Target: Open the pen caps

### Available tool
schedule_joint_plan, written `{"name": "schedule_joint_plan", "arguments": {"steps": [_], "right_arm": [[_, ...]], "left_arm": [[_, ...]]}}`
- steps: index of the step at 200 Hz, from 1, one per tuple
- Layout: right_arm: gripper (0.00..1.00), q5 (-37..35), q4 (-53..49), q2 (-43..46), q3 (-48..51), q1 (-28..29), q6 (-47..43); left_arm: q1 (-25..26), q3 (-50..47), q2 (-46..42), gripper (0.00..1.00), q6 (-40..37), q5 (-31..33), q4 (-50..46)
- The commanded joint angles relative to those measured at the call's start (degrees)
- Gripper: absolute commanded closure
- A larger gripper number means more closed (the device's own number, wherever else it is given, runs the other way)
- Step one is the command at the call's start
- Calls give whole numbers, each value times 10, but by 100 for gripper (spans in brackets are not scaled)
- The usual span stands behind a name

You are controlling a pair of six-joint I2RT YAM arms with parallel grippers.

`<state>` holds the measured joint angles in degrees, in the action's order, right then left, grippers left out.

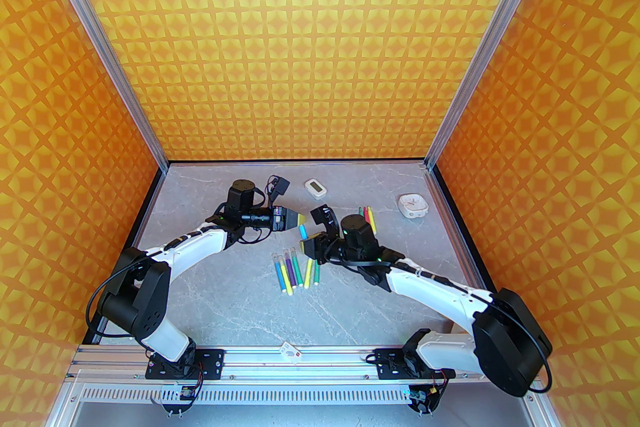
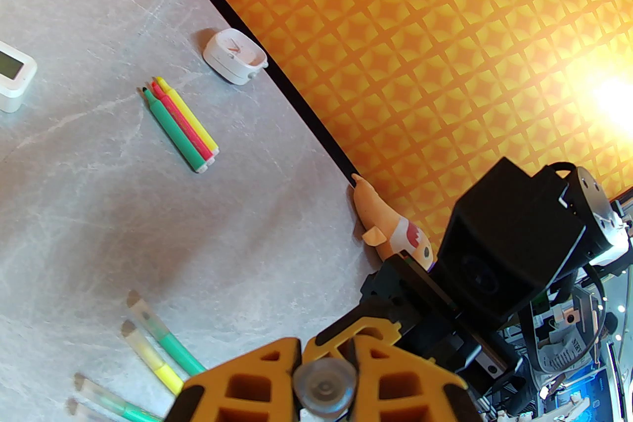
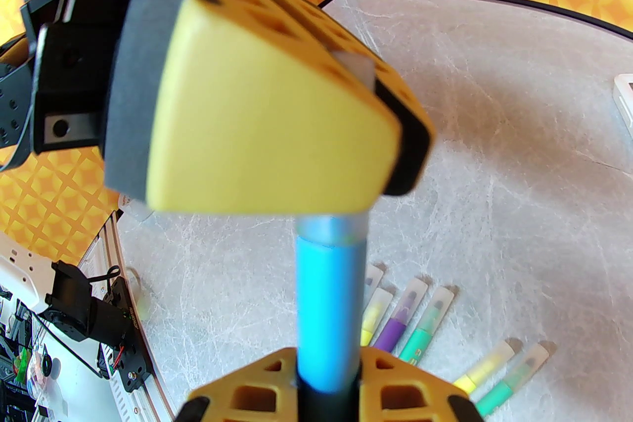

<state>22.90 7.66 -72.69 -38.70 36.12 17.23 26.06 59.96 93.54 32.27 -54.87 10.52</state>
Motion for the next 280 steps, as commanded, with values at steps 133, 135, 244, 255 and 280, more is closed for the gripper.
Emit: {"name": "schedule_joint_plan", "arguments": {"steps": [133, 135, 244, 255, 280], "right_arm": [[100, -212, -148, 27, 12, -29, -7], [100, -216, -149, 25, 9, -32, -7], [100, -358, -296, -176, -180, -140, -25], [100, -367, -306, -192, -196, -142, -31], [100, -386, -328, -229, -231, -146, -47]], "left_arm": [[-43, 166, 25, 100, -162, 363, -367], [-43, 169, 27, 100, -165, 369, -374], [-42, 260, 163, 100, -225, 654, -560], [-42, 268, 175, 100, -231, 669, -569], [-43, 277, 198, 100, -240, 690, -577]]}}
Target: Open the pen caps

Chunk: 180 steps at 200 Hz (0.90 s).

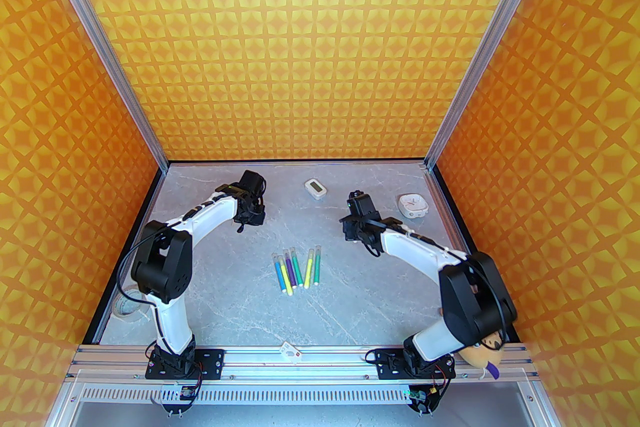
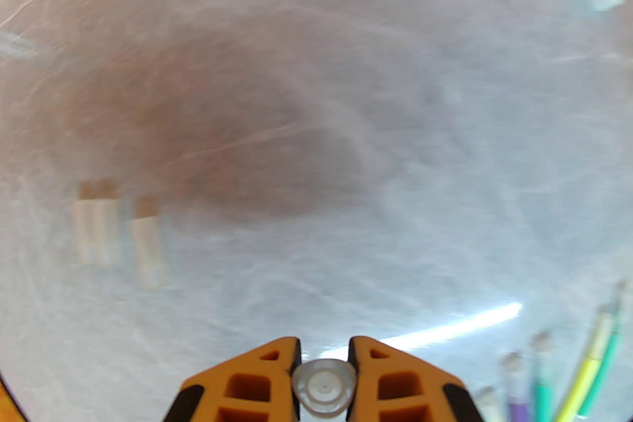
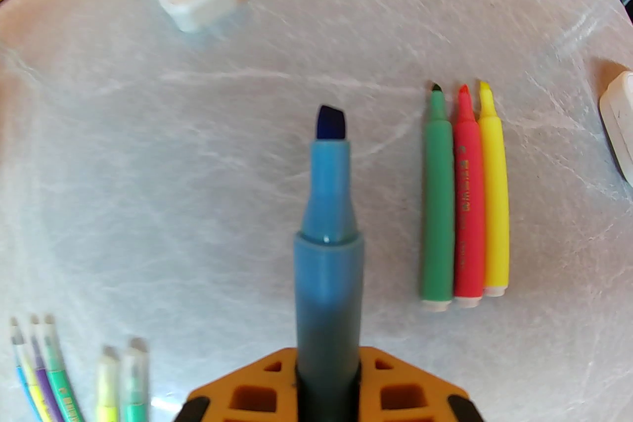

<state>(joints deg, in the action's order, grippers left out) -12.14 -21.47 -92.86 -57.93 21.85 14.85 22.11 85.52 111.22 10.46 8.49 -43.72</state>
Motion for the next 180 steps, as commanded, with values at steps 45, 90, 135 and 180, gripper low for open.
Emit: {"name": "schedule_joint_plan", "arguments": {"steps": [45, 90, 135, 180], "right_arm": [[100, -65, -67, -86, -83, -13, -33], [100, -78, -88, -129, -124, -16, -35], [100, -95, -111, -157, -153, -19, -37], [98, -105, -142, -187, -183, -22, -34]], "left_arm": [[-7, 52, 54, 100, -27, 86, -46], [-15, 52, 69, 100, -31, 98, -49], [-20, 45, 76, 100, -33, 103, -42], [-20, 47, 85, 100, -34, 104, -38]]}}
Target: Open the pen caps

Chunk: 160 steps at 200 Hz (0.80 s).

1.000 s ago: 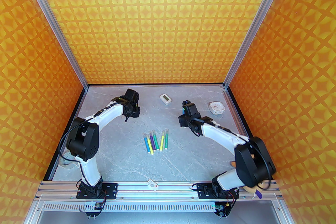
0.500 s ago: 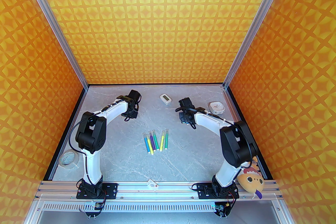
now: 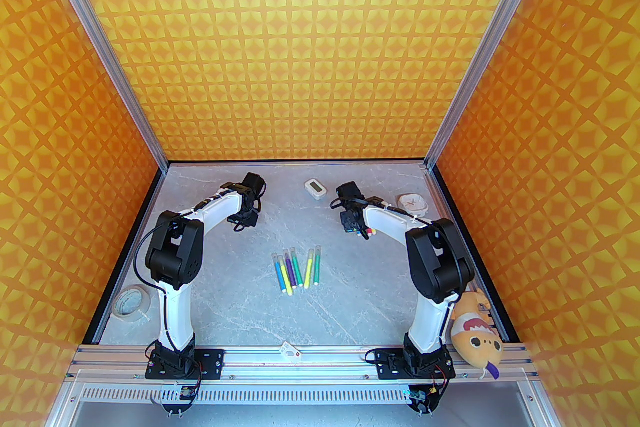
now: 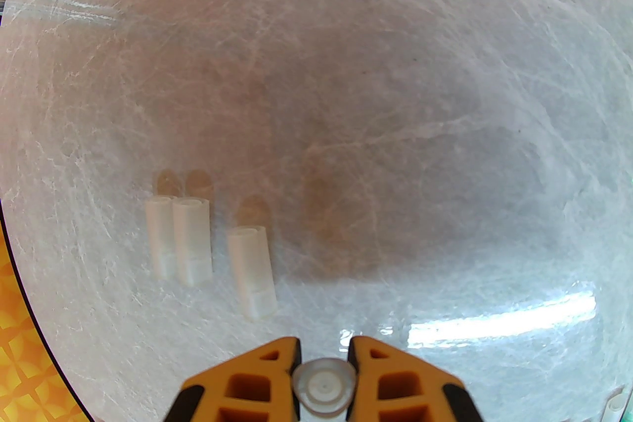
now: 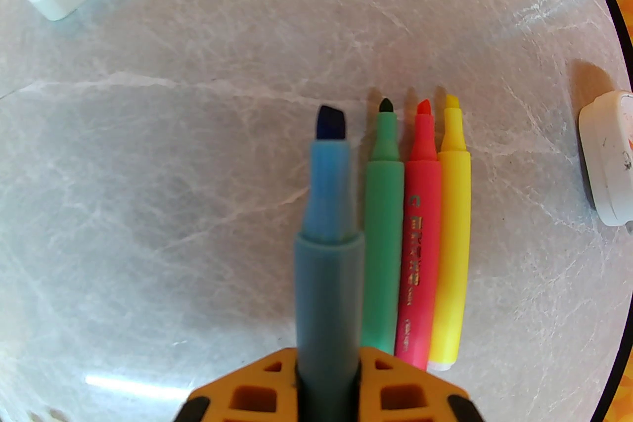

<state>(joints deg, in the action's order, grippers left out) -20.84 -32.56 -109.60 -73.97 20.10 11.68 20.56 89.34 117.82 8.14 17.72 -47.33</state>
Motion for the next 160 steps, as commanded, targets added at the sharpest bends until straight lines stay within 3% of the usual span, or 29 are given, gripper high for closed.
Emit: {"name": "schedule_joint_plan", "arguments": {"steps": [1, 160], "right_arm": [[98, -17, -31, -20, -23, -5, -3], [90, -43, -85, -91, -98, -8, -13]], "left_arm": [[-4, 9, 19, 100, -11, 12, -2], [-5, 18, 39, 97, -15, 14, 2]]}}
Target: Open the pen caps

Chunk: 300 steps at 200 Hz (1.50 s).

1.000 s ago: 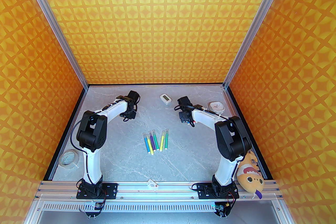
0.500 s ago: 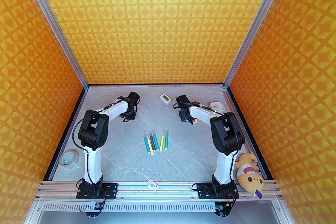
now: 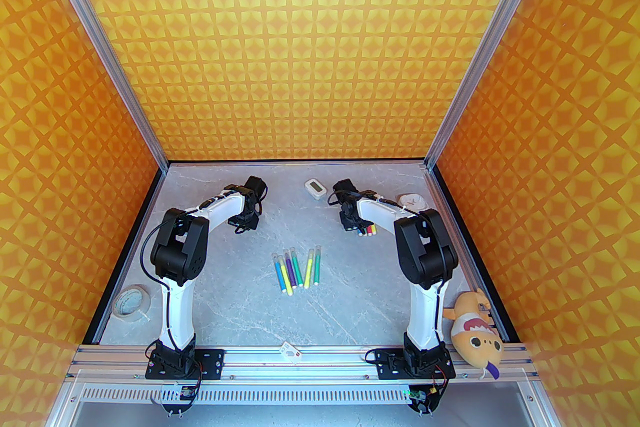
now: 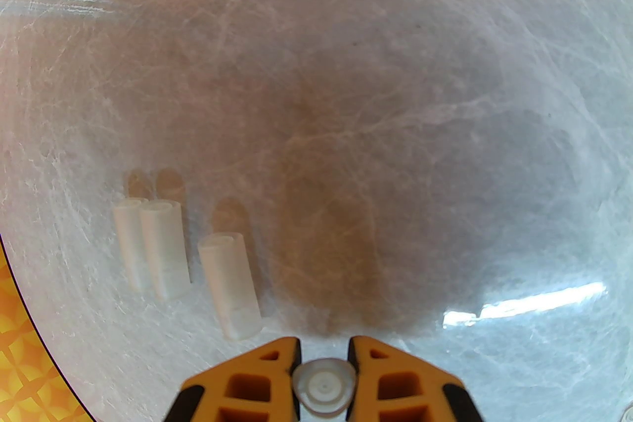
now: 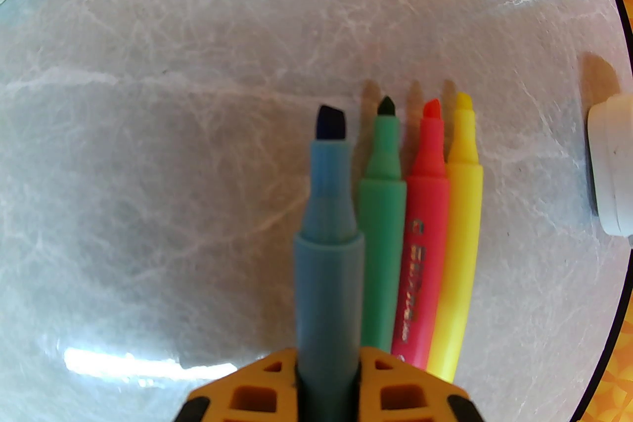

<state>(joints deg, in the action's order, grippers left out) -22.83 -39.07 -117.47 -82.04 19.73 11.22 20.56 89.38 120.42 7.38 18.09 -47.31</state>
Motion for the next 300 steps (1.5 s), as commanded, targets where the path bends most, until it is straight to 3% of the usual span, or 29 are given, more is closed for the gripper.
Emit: {"name": "schedule_joint_plan", "arguments": {"steps": [1, 67, 248, 300], "right_arm": [[90, -24, -20, -13, -18, -5, -8], [80, -23, -26, -21, -25, -5, -9], [73, -21, -40, -34, -41, -6, -13], [72, -11, -31, 8, -22, -5, -18]], "left_arm": [[-5, 18, 13, 97, -7, 10, 2], [-5, 15, 16, 96, -11, 12, 2], [-5, 19, 15, 95, -18, 13, -4], [-6, 24, 17, 93, -20, 17, -8]]}}
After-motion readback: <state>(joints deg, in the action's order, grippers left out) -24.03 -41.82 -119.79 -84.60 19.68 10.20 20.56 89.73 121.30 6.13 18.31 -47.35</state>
